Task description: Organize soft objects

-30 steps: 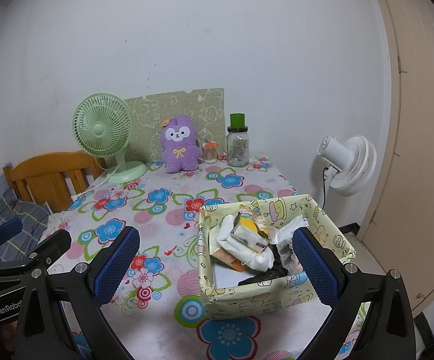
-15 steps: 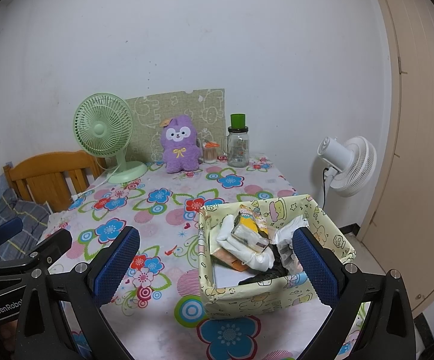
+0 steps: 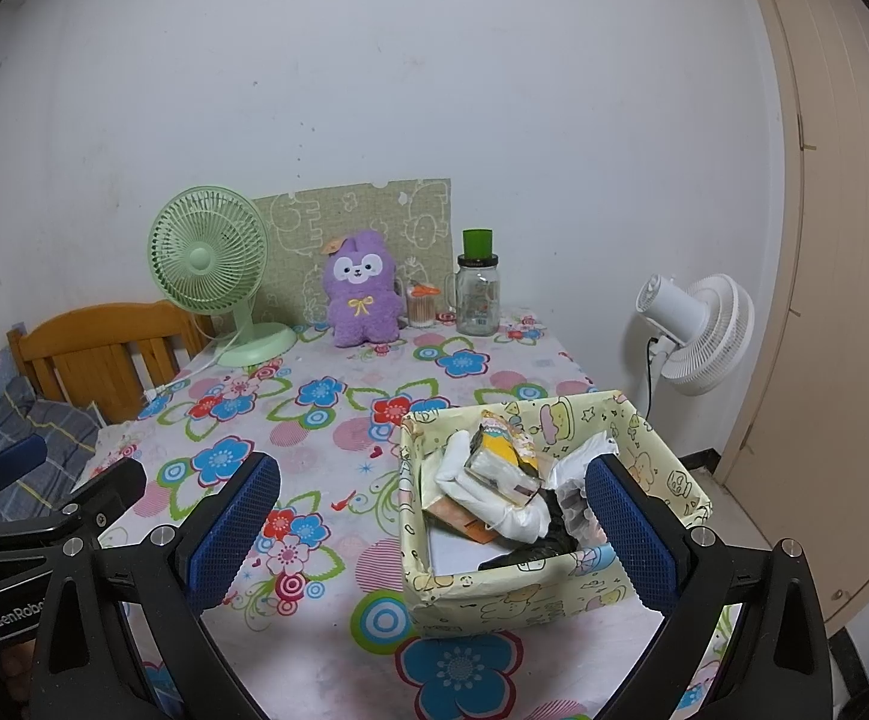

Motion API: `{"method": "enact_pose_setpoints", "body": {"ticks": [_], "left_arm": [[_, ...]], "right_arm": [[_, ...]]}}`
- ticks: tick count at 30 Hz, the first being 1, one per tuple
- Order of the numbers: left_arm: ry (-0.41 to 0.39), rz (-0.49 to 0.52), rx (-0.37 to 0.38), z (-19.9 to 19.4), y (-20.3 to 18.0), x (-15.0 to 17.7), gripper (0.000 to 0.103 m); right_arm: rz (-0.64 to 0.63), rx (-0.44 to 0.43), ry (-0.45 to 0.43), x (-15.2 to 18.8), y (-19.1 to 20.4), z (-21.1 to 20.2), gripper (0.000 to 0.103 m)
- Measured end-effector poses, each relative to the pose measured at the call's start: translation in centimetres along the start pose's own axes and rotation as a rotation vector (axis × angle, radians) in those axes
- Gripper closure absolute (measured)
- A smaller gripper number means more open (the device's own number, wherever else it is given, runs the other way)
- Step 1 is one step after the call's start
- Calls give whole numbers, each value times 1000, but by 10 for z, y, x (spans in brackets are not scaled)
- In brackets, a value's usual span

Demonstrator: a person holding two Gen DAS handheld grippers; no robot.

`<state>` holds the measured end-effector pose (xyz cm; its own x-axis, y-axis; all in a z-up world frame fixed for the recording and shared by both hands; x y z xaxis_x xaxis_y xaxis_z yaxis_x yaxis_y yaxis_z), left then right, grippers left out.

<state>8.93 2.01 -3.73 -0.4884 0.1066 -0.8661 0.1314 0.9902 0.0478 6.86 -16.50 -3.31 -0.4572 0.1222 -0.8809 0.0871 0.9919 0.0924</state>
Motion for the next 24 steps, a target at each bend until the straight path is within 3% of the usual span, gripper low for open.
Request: {"method": "enact_pose_setpoints", "body": {"ticks": [24], "left_arm": [[0, 0, 0, 0, 1, 0, 0]], "right_arm": [[5, -6, -7, -3, 3, -2, 0]]}}
Point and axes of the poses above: each gripper's, at about its wrist camera, not at the fingertips, and z roughly the way its jaws point, y to its left, x to its underside, the point moved 7 cm from there along z, roughly the way its jaws point, and after that the axes turned 5 degrees about z, right-handed, at the moved point
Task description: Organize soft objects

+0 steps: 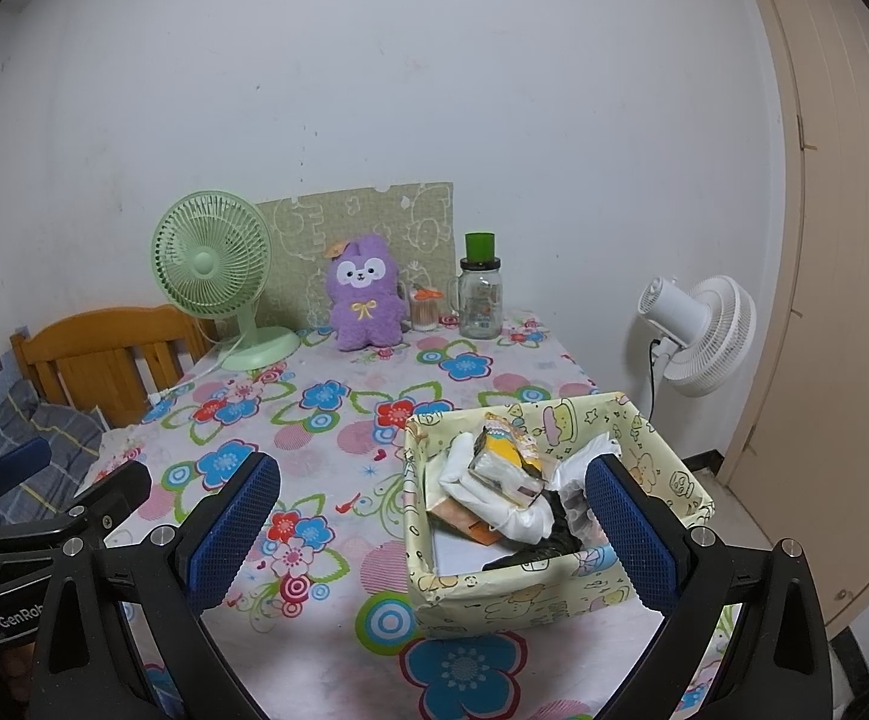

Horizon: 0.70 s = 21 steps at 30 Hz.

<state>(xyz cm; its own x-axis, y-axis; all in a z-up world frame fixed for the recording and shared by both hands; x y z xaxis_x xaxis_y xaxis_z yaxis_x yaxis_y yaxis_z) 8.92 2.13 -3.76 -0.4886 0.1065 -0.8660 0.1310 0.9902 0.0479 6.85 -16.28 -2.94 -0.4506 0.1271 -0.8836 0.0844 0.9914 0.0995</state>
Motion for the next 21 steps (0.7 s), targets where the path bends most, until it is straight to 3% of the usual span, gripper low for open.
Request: {"method": "enact_pose_setpoints", "body": {"ticks": [21], "left_arm": [[-1, 5, -3, -1, 1, 0, 0]], "right_arm": [[1, 3, -1, 1, -1, -1, 0]]}}
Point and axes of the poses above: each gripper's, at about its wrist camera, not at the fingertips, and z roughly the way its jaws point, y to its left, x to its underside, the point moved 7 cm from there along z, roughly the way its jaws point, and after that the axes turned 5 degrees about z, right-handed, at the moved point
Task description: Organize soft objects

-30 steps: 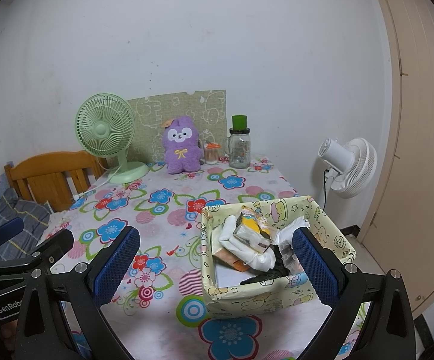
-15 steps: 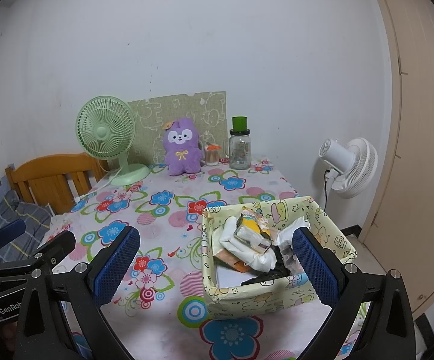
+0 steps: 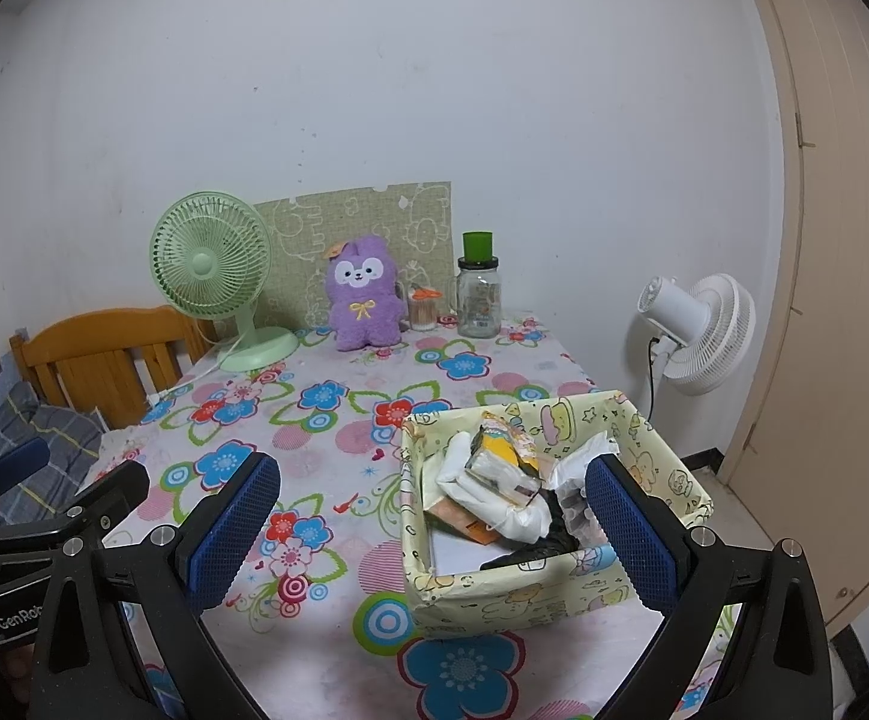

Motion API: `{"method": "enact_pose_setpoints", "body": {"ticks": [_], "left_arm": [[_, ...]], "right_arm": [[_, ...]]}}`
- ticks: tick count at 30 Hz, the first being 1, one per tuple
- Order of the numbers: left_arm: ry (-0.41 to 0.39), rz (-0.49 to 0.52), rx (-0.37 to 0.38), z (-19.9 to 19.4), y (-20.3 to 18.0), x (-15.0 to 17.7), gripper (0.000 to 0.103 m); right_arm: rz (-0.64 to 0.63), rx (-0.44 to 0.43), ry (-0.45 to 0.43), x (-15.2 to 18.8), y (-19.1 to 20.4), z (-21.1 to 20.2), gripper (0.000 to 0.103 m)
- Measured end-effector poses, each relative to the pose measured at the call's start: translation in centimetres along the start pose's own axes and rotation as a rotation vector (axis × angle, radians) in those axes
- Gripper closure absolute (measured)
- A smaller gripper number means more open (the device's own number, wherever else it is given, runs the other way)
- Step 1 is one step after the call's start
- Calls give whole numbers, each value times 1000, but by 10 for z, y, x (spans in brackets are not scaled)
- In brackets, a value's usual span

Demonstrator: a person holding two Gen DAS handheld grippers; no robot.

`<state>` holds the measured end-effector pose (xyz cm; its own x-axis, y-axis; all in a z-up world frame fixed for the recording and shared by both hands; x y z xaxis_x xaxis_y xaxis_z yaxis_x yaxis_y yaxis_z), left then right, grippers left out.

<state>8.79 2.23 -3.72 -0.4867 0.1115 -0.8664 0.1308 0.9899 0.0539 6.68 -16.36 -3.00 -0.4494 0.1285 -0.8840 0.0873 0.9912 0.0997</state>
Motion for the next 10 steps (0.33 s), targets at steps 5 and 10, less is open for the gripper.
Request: {"method": "enact_pose_setpoints", "body": {"ticks": [5, 10], "left_arm": [[-3, 8, -3, -1, -1, -2, 0], [-5, 14, 0, 0, -4, -4, 0]], "right_arm": [[10, 5, -2, 1, -3, -1, 0], [12, 10, -7, 2, -4, -1, 0]]}}
Point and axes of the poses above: each gripper's, at about its wrist camera, not at the fingertips, and z roughly the way its jaws point, y to its left, x to its underside, the point moved 7 cm from there along z, roughly the way its jaws point, and after that the axes turned 5 degrees about z, right-handed, at the moved point
